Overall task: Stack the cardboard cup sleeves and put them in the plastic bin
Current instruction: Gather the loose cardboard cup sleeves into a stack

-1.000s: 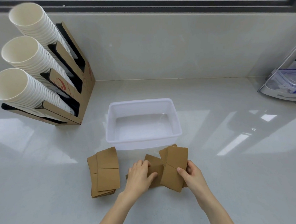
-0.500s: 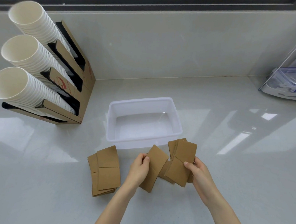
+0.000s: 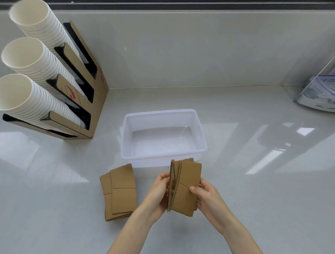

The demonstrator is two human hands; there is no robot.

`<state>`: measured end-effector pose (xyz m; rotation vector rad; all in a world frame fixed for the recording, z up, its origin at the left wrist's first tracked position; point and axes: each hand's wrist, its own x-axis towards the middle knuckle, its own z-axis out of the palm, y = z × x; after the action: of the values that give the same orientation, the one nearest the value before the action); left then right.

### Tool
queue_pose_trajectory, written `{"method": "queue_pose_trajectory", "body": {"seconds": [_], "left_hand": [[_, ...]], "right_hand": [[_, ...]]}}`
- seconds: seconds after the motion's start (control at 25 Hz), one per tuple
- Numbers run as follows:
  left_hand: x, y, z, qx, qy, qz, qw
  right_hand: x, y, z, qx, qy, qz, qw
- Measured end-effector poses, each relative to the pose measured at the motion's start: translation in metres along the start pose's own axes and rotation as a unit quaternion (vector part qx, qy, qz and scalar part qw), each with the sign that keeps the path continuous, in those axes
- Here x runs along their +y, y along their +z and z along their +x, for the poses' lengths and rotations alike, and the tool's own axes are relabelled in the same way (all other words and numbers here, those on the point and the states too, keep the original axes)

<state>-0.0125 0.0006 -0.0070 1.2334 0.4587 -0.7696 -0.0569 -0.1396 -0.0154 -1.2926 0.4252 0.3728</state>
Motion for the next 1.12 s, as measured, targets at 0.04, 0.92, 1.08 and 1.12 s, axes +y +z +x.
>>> {"method": "queue_pose_trajectory", "body": {"seconds": [0.04,0.92,1.08,1.12], "left_hand": [[-0.001,0.0,0.0,-0.013,-0.012,0.016,1.0],[-0.009,-0.012,-0.011,0.01,0.075,0.135,0.988],[-0.005,-0.022,-0.009,0.058,0.091,0.133,0.985],[-0.004,-0.024,-0.01,0.065,0.09,0.132,0.985]], "right_hand": [[0.001,0.003,0.0,0.0,0.001,0.001,1.0],[0.012,0.026,0.017,0.033,-0.026,-0.278,0.96],[0.01,0.014,0.024,0.133,-0.074,-0.38,0.912],[0.012,0.01,0.025,0.15,-0.075,-0.429,0.888]]}}
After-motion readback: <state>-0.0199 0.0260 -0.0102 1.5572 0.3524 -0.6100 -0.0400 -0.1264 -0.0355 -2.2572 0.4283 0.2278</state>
